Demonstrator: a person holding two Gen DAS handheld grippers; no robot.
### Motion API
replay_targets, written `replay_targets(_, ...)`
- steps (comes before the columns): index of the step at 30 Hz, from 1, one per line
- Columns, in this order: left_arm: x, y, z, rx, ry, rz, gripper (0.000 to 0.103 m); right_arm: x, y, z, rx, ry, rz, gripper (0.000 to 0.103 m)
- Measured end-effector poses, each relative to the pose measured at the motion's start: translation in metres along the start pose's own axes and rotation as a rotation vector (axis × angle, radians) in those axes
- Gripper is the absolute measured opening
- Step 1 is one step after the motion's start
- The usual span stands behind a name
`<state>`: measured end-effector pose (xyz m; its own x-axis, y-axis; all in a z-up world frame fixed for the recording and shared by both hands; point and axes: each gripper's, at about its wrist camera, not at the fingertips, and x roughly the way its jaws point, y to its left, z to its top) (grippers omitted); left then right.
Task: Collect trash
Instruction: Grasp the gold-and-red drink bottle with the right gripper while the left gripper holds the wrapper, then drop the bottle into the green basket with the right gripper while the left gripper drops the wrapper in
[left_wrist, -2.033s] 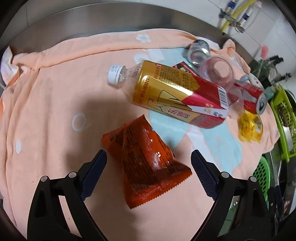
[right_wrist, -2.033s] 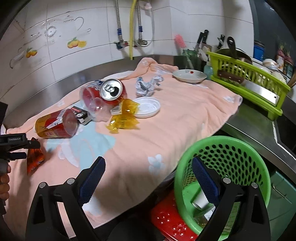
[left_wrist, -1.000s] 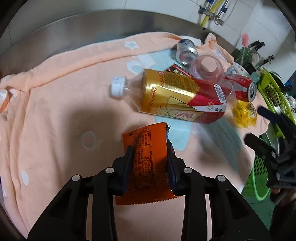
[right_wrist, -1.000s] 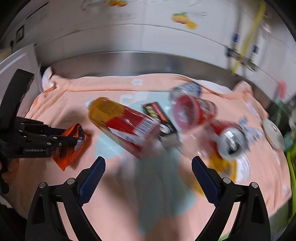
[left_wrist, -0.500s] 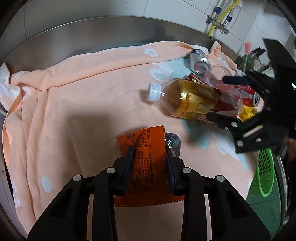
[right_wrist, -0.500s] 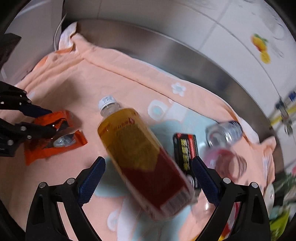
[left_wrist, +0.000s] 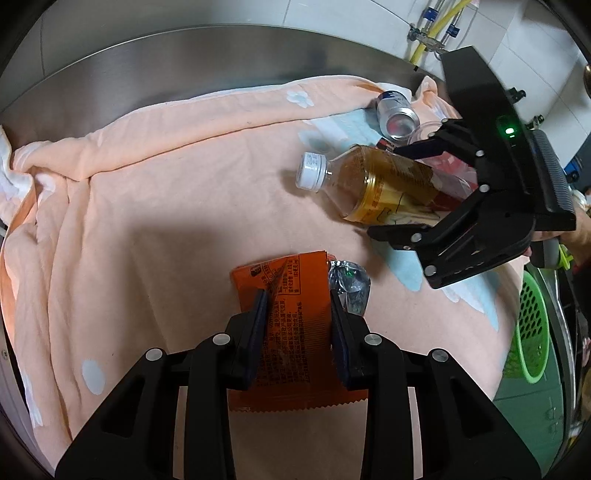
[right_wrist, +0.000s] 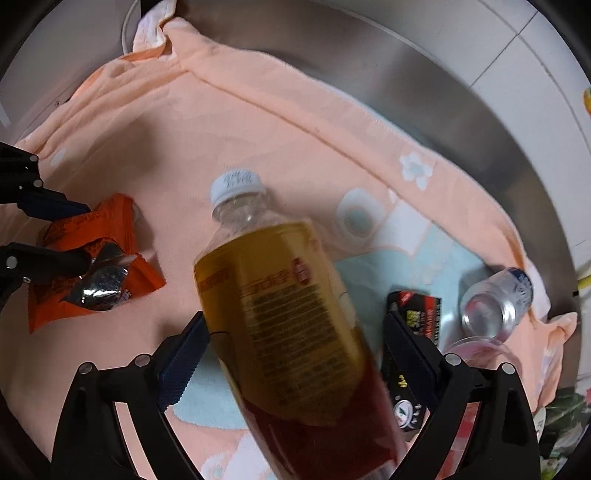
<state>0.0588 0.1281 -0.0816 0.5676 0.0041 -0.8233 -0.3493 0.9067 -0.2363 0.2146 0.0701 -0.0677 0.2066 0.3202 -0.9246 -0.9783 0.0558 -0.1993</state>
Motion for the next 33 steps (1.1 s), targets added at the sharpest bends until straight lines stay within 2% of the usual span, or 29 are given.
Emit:
replay_targets(1,0.0,0.0,0.0,0.0,0.001,-0.001,0.032,0.002,0.001,-0.001,0.003,0.005,0.008,0.085)
replay_targets(4,0.002,0.0,0.0,0.003,0.003,0.001,0.032,0.001,0.001,-0.003,0.025,-0.002,-0.008,0.079)
replay_targets(7,0.003,-0.001,0.001,0.006,0.002,0.005,0.032,-0.005,-0.003,-0.008,0.086,-0.02,0.009,0.078)
replay_targets(10,0.003,-0.002,0.001,0.007,0.001,0.009,0.032,-0.012,-0.002,-0.019,0.131,-0.032,-0.019,0.077)
replay_targets(19,-0.008,-0.018,-0.002,0.031,-0.029,-0.02,0.029,-0.05,-0.002,-0.076,0.395,-0.118,-0.027,0.077)
replay_targets(26,-0.019,-0.051,-0.003,0.09,-0.052,-0.097,0.028,-0.093,0.012,-0.144,0.621,-0.2,-0.068,0.076)
replay_targets(33,-0.027,-0.102,-0.002,0.19,-0.066,-0.187,0.028,-0.139,0.016,-0.23,0.862,-0.284,-0.152,0.076)
